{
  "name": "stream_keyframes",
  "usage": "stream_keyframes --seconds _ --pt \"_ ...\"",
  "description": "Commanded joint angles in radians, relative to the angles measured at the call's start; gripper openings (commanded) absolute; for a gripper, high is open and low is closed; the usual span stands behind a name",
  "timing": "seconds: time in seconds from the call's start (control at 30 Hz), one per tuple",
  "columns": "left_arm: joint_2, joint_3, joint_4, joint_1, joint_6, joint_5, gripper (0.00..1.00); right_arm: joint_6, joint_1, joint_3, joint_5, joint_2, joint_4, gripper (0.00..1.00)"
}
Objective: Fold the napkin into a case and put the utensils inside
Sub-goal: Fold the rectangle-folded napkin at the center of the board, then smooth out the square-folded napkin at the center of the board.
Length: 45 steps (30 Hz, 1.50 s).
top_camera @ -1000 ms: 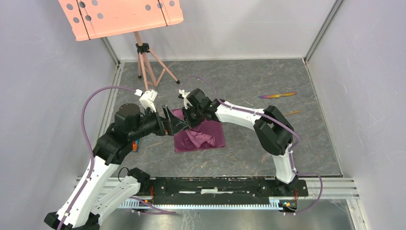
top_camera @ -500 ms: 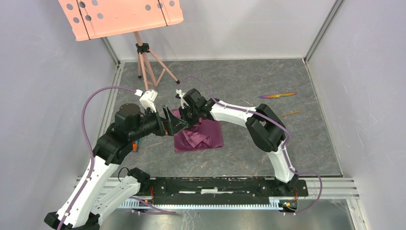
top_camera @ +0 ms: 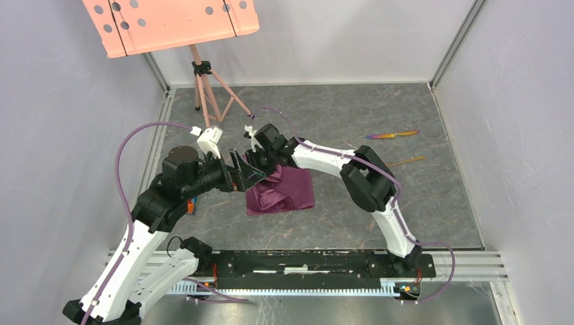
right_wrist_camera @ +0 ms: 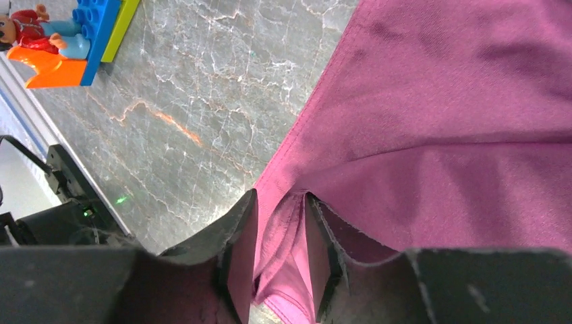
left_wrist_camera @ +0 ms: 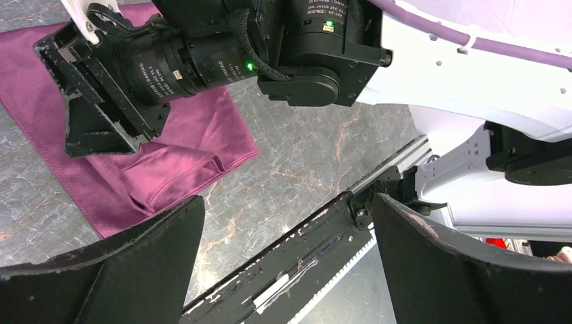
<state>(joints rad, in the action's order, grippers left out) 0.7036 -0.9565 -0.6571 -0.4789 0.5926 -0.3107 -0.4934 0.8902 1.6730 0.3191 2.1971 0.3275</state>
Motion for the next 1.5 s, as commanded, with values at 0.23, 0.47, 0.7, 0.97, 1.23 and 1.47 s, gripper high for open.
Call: stream_keyframes --seconds 0.23,0.47,0.7,0.97,1.23,1.47 --pt "-0.021 -0.065 -0.011 0.003 -0.042 0.018 1.0 0.022 -0.033 -0.25 0.1 -0.302 -0.087 0.7" --pt "-0.022 -0.078 -0.016 0.003 -0.03 0.015 1.0 -0.009 -0.186 -0.56 0.16 -0.426 -0.302 0.83" --pt "-0.008 -0.091 -0.015 0.003 -0.024 0.004 1.0 -0.031 -0.214 -0.538 0.203 -0.312 -0.385 0.79" --pt "-0.004 -0.105 -0.027 0.003 -0.032 0.007 1.0 -0.066 -0.217 -0.529 0.227 -0.226 -0.456 0.68" --pt "-0.002 -0.109 -0.032 0.003 -0.039 0.008 1.0 -0.128 -0.208 -0.508 0.248 -0.19 -0.521 0.57" --pt "-0.004 -0.108 -0.034 0.003 -0.036 0.009 1.0 -0.222 -0.195 -0.46 0.279 -0.138 -0.646 0.49"
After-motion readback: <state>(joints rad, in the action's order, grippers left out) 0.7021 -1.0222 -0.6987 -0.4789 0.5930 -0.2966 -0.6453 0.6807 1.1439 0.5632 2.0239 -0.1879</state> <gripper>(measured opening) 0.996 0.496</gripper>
